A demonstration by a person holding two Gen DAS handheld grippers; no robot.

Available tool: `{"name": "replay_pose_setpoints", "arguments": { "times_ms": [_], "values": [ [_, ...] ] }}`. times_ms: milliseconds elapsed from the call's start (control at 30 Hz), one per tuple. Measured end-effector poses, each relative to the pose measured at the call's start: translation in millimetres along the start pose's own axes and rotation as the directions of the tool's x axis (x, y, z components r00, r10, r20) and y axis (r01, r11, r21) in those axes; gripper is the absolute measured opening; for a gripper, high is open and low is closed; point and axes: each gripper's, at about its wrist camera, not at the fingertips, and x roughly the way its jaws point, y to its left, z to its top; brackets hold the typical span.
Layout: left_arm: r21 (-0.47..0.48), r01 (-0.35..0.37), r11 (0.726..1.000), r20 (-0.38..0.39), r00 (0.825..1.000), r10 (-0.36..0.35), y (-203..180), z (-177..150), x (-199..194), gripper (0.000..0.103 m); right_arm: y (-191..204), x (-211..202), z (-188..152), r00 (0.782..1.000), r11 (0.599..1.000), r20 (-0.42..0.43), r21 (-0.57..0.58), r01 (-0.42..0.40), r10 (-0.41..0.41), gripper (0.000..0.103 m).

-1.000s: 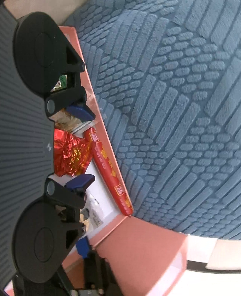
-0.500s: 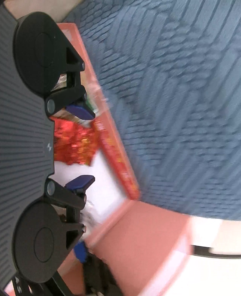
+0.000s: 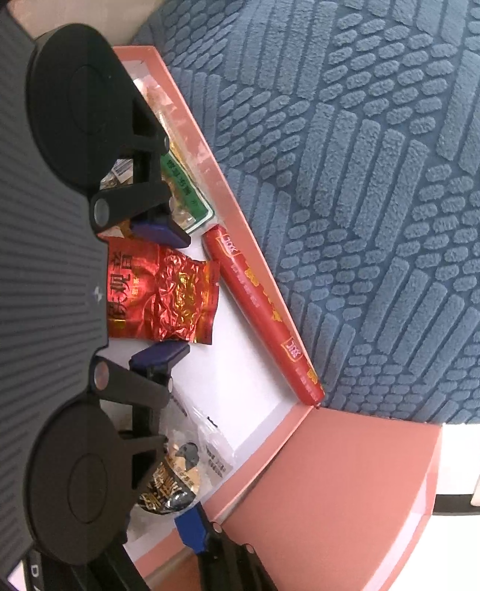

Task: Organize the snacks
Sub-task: 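Lift the red foil packet with left gripper while right carries clear bag toward box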

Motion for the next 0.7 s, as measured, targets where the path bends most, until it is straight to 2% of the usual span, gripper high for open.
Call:
{"name": "replay_pose_setpoints", "arguments": {
  "times_ms": [100, 233, 433, 700],
  "values": [
    [-0.030, -0.002, 1.000, 0.000, 1.000, 0.002, 2.6, -0.3, -4.8, 0.061, 0.2, -1.2, -0.7, 1.000, 1.000, 0.005, 0.001, 0.011, -0.011, 0.050],
    [-0.122, 0.001, 0.993, 0.005, 1.000, 0.000, 10.1, -0.4, -20.5, 0.061, 0.7, -1.9, -2.1, 1.000, 1.000, 0.012, 0.009, 0.027, -0.028, 0.050],
    [-0.312, -0.017, 0.950, -0.005, 1.000, 0.016, 22.3, -6.8, -45.6, 0.060, 2.0, -10.8, -4.0, 0.999, 0.999, 0.034, 0.027, 0.040, -0.041, 0.050],
    [-0.427, -0.027, 0.904, 0.049, 0.997, 0.053, 17.4, -7.8, -78.7, 0.059, 6.5, -23.6, -7.8, 0.996, 0.997, 0.067, 0.051, 0.054, -0.057, 0.050]
  ]
}}
